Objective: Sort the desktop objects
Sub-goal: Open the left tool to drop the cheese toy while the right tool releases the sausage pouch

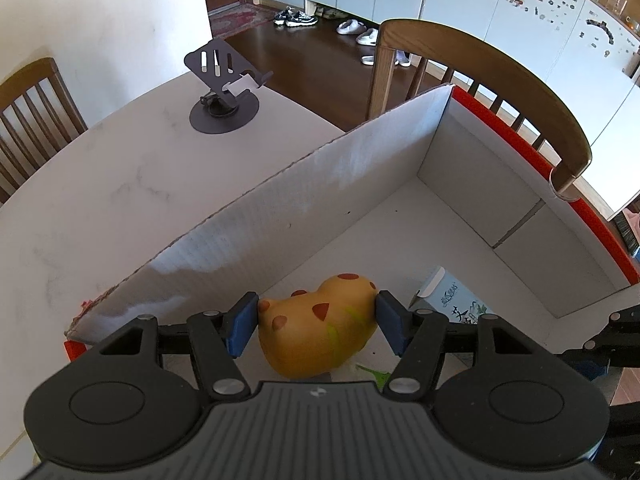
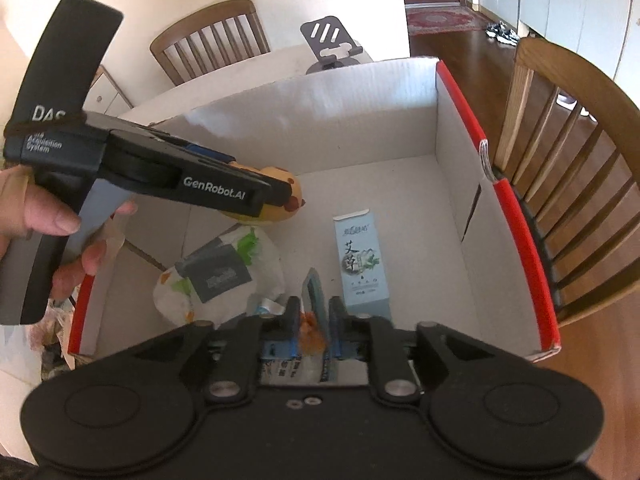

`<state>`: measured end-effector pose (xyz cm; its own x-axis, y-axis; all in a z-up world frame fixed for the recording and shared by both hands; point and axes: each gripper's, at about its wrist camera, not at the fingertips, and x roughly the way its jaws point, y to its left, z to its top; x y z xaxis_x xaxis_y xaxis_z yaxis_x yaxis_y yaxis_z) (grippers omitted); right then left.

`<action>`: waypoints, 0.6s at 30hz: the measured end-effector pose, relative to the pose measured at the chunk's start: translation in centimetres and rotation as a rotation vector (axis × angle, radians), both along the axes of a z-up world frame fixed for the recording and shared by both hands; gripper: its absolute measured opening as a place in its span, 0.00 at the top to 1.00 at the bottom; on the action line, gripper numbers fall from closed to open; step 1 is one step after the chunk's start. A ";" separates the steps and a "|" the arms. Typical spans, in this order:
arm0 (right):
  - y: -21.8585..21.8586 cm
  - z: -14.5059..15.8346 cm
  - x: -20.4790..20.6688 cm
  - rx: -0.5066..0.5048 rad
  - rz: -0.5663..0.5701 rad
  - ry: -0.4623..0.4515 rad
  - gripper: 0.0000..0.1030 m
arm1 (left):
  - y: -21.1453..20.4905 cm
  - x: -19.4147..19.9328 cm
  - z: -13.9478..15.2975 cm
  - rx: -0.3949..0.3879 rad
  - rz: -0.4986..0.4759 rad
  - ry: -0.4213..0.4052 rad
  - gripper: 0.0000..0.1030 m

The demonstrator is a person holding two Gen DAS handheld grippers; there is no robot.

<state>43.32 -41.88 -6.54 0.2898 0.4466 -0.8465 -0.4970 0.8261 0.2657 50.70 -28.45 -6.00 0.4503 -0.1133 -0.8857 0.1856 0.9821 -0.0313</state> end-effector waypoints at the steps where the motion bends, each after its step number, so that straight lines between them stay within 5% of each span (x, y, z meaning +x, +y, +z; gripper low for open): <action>1: 0.0 0.0 0.0 -0.004 0.001 0.003 0.80 | 0.0 0.0 0.0 -0.004 0.000 0.000 0.38; 18: -1.1 2.3 -0.9 0.006 0.001 -0.054 0.50 | 0.4 -2.1 2.7 -0.060 -0.003 -0.026 0.36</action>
